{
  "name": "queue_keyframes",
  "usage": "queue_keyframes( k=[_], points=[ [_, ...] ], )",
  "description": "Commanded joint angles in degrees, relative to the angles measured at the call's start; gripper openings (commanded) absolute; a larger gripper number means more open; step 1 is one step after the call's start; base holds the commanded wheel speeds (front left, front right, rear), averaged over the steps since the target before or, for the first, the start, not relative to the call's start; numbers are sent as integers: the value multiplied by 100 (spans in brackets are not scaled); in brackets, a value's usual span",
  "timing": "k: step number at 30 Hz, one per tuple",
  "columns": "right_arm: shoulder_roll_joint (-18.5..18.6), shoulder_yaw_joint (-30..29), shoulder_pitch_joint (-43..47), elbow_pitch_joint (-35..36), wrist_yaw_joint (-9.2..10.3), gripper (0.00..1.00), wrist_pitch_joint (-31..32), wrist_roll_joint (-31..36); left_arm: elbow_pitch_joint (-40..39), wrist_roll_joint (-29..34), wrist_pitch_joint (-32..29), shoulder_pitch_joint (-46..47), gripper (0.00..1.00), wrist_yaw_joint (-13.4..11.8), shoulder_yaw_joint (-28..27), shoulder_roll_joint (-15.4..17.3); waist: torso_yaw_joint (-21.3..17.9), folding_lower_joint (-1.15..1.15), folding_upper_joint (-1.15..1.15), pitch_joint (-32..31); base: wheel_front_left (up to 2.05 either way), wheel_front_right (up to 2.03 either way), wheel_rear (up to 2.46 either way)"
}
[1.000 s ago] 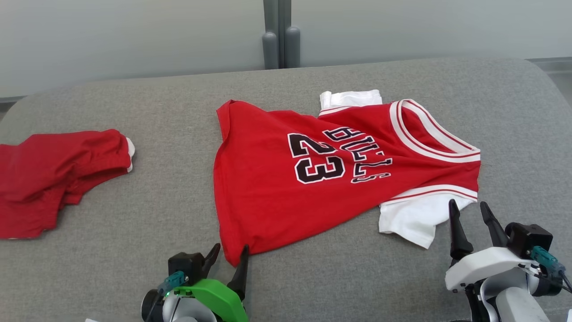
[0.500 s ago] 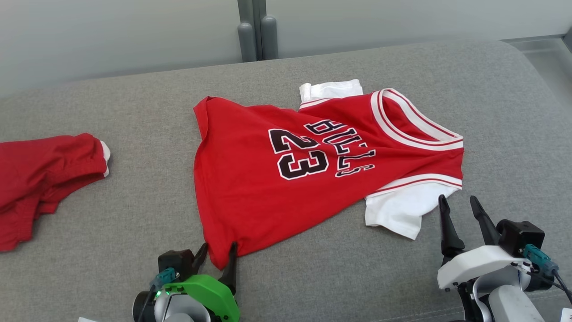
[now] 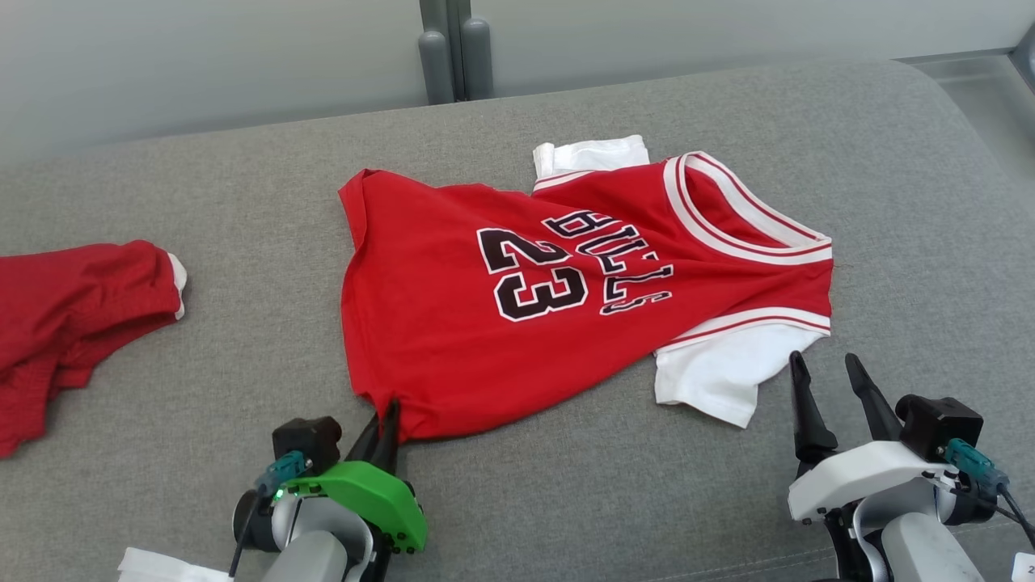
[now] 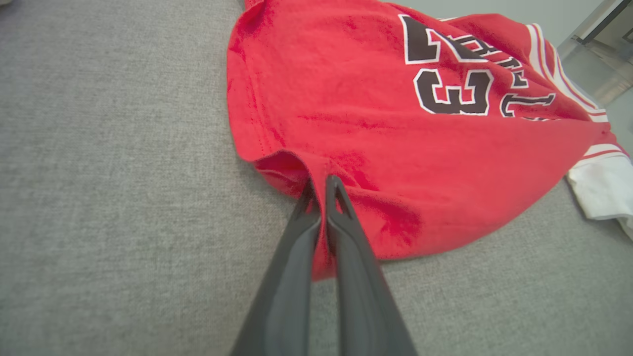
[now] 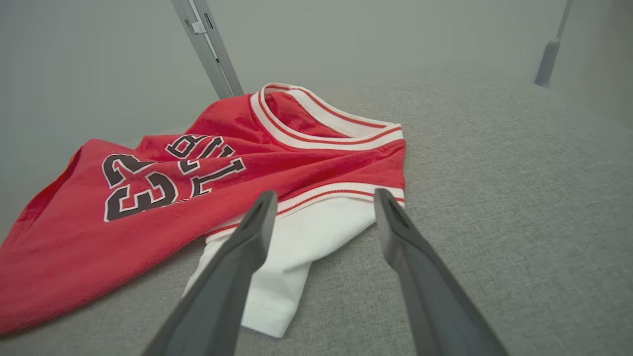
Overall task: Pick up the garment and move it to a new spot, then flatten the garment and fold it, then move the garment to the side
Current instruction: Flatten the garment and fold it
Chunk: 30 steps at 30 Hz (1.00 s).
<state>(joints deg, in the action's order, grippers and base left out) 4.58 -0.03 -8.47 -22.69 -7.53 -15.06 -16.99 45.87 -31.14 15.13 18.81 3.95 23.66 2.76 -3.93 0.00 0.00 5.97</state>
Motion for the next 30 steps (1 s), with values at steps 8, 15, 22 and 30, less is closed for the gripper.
queue_keyframes(
  k=[8,15,22,30],
  points=[
    [49,68,-68,-53,8,100,-19,-73,35,277,-1,276,0,-112,-633,165,-52,0,0,93,0,0,0],
    [102,148,-99,-164,8,100,-19,-190,582,93,-1,458,27,65,-933,332,-144,0,0,66,0,0,0],
    [110,174,-28,-235,8,100,-18,-230,899,5,-1,416,0,170,-1178,488,-167,0,0,-18,0,0,0],
    [66,125,43,-153,8,100,-18,-160,520,316,-2,5,100,2,-1447,663,-134,0,0,-243,0,0,0]
  ],
)
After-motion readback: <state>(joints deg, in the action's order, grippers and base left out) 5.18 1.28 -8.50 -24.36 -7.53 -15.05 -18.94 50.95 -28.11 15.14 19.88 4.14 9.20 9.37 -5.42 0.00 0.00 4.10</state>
